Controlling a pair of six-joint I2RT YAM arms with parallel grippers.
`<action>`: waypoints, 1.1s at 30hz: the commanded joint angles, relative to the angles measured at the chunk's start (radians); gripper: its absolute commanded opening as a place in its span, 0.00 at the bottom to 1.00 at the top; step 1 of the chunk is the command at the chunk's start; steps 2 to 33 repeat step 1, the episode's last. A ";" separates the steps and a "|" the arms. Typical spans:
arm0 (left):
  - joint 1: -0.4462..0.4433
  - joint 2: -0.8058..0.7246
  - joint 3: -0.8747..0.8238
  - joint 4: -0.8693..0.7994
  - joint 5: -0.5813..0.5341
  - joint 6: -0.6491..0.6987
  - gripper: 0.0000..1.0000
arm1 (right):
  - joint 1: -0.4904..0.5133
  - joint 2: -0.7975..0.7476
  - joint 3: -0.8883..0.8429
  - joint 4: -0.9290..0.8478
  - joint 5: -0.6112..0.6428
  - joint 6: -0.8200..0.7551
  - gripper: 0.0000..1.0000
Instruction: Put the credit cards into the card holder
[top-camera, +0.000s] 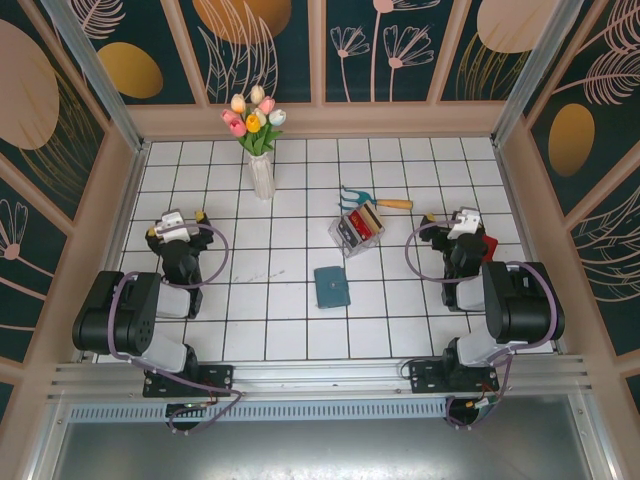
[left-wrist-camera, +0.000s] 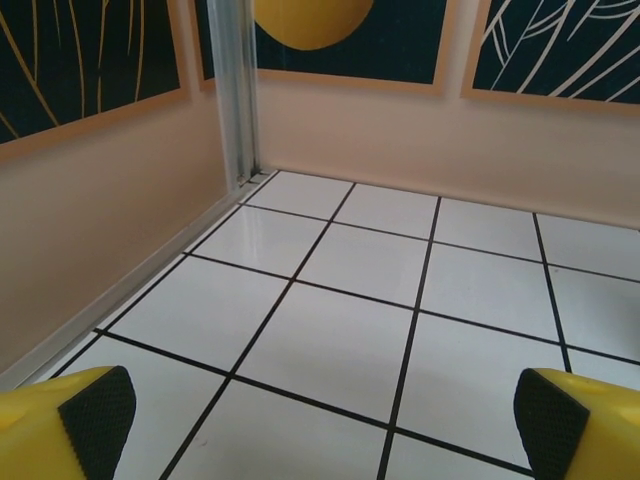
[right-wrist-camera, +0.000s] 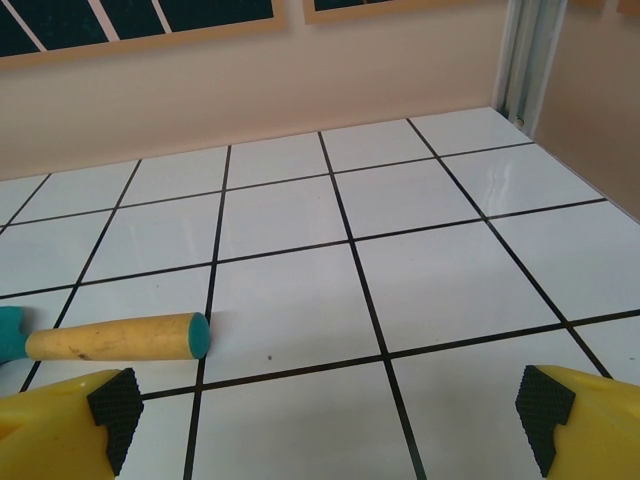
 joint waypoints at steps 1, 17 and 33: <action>0.005 0.001 -0.006 0.050 0.017 -0.012 0.99 | -0.009 0.001 -0.001 0.048 -0.027 0.008 0.99; 0.005 0.001 -0.006 0.050 0.017 -0.012 0.99 | -0.009 0.001 -0.001 0.048 -0.027 0.008 0.99; 0.005 0.001 -0.006 0.050 0.017 -0.012 0.99 | -0.009 0.001 -0.001 0.048 -0.027 0.008 0.99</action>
